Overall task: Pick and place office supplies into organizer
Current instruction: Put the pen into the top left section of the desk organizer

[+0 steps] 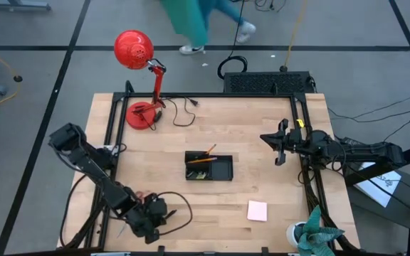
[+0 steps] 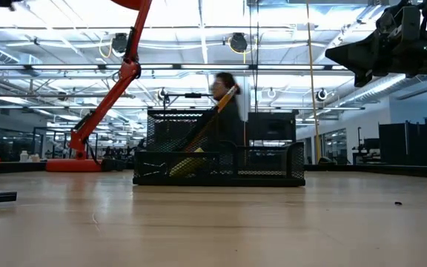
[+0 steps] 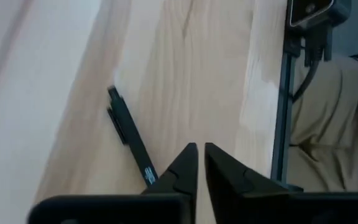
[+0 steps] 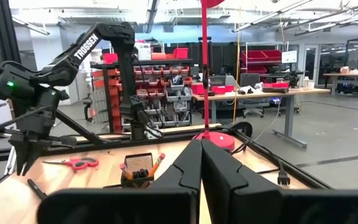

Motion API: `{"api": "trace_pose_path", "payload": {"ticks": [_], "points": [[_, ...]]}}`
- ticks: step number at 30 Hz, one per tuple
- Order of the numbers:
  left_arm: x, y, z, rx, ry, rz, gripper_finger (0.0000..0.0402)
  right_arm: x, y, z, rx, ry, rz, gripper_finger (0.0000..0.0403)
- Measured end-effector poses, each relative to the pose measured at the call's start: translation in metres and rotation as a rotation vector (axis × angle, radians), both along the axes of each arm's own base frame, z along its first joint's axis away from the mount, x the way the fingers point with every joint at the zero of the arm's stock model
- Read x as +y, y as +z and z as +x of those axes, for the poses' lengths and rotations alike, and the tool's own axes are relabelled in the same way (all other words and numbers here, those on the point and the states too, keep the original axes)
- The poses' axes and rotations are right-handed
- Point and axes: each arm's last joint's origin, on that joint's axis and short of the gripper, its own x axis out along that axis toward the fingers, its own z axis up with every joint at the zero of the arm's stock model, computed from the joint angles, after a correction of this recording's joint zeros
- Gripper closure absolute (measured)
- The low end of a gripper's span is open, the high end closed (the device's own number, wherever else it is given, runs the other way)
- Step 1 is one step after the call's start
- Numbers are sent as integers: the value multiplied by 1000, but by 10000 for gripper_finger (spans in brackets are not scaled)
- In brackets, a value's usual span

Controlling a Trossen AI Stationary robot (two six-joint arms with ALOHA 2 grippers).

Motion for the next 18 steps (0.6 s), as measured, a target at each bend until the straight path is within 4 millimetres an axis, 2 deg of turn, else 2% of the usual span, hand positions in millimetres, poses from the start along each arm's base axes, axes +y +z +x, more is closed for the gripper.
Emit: {"api": "trace_pose_path", "payload": {"ticks": [5, 10, 18], "points": [[8, 3, 11, -24, -35, 48, 304, 0, 0, 0, 0, 0, -2, 398], [25, 1, 21, 58, 101, -7, 235, 0, 0, 0, 1, -1, -7, 398], [40, -12, 30, 178, 160, -13, 194, 0, 0, 0, 1, 0, -3, 398]]}}
